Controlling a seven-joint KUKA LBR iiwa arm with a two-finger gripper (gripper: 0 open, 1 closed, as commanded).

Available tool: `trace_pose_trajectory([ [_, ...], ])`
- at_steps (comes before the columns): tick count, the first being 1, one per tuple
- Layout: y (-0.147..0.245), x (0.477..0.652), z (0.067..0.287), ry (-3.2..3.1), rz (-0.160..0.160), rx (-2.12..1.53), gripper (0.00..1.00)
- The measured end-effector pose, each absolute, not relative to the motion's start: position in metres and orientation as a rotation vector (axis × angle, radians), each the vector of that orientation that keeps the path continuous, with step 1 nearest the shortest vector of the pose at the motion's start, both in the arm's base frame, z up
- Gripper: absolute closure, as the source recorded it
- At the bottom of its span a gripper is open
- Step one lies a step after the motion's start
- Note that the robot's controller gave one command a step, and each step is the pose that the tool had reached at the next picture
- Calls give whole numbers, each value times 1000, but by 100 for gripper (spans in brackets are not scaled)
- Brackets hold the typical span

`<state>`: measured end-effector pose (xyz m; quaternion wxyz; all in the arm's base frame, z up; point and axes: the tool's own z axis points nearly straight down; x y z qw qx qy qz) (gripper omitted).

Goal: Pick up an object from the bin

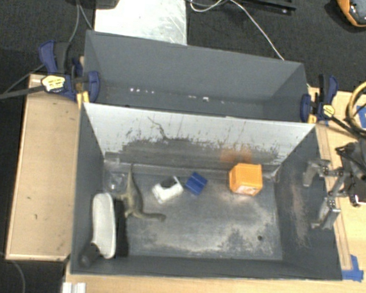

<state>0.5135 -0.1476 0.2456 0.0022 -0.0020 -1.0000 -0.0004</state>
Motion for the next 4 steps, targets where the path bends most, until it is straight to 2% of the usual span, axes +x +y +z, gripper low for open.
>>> trace_pose_trajectory([
  [1,-147,515,250,-3146,2,4,0],
  [2,-142,528,216,-3138,0,158,0],
  [3,-127,516,211,-3146,0,115,0],
  [4,-97,561,154,-3145,0,116,0],
])
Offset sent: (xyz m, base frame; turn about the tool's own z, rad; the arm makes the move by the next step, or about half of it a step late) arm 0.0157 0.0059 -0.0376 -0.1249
